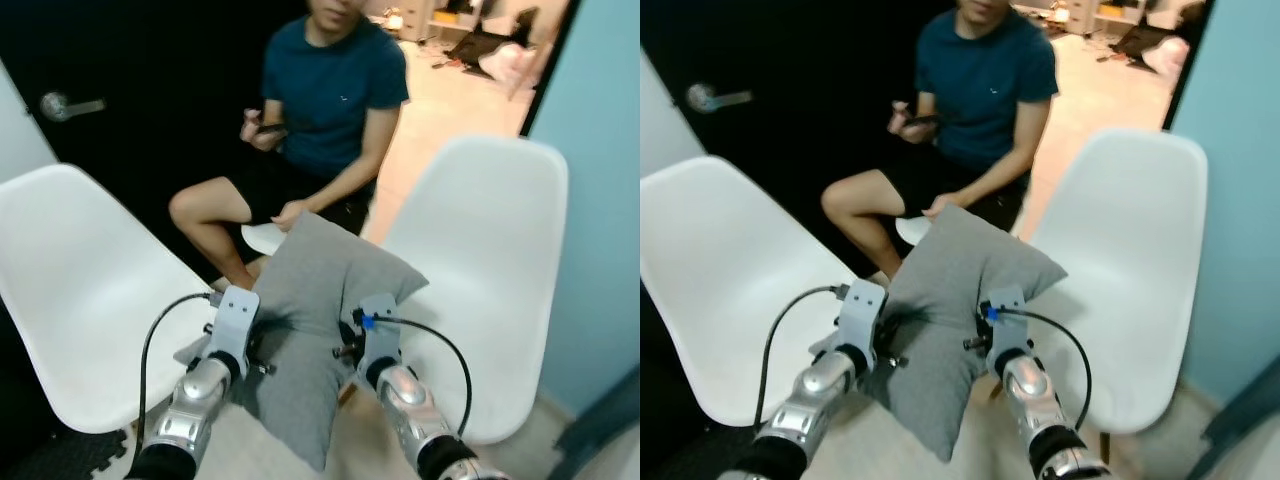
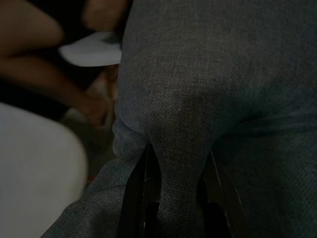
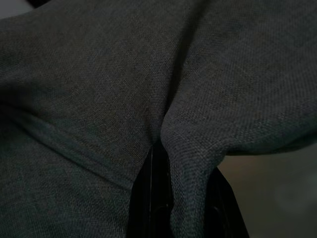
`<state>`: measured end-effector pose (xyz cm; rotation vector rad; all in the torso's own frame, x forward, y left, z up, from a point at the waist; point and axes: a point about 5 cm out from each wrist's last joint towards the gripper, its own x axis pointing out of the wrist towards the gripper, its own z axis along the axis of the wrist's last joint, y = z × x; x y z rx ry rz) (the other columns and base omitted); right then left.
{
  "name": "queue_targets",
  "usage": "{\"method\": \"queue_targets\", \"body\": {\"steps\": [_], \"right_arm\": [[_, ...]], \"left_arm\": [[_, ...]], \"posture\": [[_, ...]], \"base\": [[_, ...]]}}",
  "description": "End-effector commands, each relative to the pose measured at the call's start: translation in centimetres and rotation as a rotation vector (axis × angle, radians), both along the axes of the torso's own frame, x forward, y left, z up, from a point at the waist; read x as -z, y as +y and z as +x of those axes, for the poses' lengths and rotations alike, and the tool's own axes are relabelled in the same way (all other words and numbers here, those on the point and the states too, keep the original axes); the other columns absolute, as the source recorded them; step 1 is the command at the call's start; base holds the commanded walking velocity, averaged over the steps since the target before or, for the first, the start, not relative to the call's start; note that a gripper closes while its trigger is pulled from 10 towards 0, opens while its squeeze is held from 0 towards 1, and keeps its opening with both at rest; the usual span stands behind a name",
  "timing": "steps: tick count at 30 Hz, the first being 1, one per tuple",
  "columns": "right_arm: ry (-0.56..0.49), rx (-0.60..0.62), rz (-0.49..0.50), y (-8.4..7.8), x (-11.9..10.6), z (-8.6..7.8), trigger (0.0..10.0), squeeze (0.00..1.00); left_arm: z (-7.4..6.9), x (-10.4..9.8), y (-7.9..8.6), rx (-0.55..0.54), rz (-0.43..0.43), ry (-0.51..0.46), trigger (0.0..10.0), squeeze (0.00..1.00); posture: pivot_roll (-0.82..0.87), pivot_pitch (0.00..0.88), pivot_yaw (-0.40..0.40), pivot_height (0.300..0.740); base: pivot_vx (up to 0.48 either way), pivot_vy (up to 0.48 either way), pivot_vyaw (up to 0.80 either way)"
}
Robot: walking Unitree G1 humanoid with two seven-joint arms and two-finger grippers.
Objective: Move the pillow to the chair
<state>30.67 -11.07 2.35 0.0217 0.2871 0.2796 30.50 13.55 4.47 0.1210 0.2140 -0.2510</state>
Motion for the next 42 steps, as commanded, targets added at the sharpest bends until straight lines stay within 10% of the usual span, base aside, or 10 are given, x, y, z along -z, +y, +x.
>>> {"method": "queue_targets", "body": {"steps": [1,13,42], "right_arm": [[0.025,0.153,-0.06,-3.8,0.6,-0.2,10.0,0.0],[0.022,0.192,-0.119,-6.0,0.0,0.4,10.0,0.0],[0.06,0.058,-0.132,-4.5,0.3,0.4,10.0,0.0]], "left_arm": [[0.8,-1.2,3.6,-0.172,-0.013,-0.048,10.0,0.0],[0.7,-0.5,2.8,-0.209,-0.038,-0.005,10.0,0.0],[0.7,-1.0,3.2,-0.273,-0.026,-0.067,10.0,0.0]], "posture": [[0.03,0.046,0.093,0.74],[0.0,0.047,0.028,0.74],[0.0,0.047,-0.044,0.74]], "base": [[0.0,0.0,-0.8],[0.0,0.0,-0.8],[0.0,0.0,-0.44]]}}
